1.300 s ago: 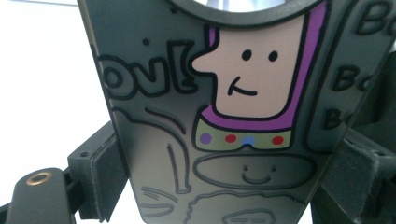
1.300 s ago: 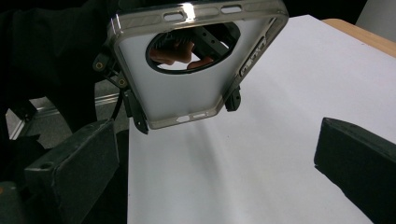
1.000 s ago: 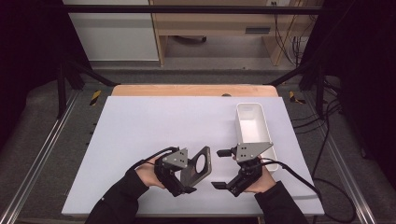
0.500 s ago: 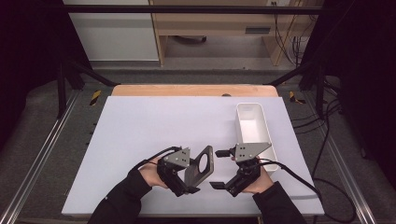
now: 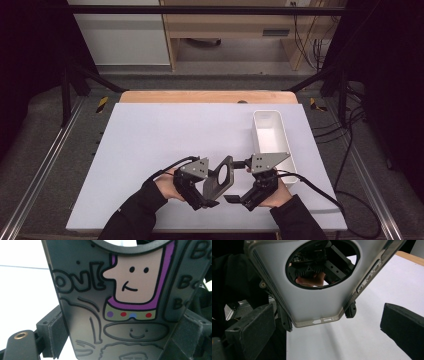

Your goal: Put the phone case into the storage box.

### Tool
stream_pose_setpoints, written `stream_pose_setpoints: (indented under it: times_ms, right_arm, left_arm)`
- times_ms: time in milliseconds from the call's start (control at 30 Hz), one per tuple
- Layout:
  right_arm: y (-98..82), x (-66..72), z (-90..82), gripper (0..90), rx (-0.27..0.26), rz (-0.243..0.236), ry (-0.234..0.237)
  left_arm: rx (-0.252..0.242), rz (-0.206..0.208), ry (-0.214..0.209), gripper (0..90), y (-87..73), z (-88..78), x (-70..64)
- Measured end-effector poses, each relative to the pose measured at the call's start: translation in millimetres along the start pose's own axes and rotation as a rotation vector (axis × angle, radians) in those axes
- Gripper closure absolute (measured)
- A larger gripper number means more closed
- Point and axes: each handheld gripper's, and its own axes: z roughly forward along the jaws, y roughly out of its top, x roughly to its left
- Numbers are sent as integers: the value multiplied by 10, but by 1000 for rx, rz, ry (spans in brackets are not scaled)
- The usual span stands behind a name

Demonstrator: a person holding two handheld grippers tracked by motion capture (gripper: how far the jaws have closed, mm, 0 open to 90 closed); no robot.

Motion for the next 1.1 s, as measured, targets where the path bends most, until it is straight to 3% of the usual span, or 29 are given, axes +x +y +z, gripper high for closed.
stream_pose_setpoints:
  times_ms: [1100]
  right_arm:
    - [4, 6, -3, 3, -15, -11, 5]
  left_arm:
    - [-19, 17, -46, 117, 84, 169, 12]
